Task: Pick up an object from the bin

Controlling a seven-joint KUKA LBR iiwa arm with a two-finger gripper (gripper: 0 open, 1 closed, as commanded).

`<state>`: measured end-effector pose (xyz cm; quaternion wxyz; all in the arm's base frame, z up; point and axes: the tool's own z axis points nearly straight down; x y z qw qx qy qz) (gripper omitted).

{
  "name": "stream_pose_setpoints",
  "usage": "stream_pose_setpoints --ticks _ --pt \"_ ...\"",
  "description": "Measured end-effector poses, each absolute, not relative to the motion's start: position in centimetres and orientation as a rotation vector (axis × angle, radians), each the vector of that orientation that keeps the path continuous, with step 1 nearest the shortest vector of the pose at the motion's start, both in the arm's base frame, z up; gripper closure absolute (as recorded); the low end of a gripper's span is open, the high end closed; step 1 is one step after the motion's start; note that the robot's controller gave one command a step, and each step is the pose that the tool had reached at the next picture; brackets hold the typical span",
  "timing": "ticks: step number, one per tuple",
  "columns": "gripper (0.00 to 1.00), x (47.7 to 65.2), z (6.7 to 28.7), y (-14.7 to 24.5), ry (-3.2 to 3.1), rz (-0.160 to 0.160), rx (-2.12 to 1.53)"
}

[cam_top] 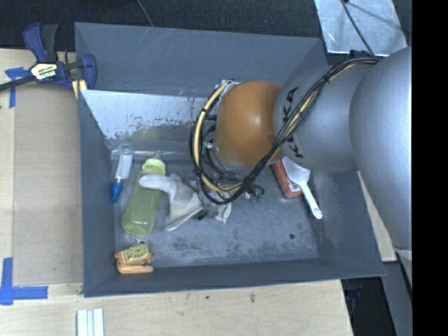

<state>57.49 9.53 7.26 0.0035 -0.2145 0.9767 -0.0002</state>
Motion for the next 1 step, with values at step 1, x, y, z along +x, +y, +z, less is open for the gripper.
stream_pose_setpoints --ticks 1 --pt "1.00 57.49 7.26 9.53 3.062 0.000 -0.672"
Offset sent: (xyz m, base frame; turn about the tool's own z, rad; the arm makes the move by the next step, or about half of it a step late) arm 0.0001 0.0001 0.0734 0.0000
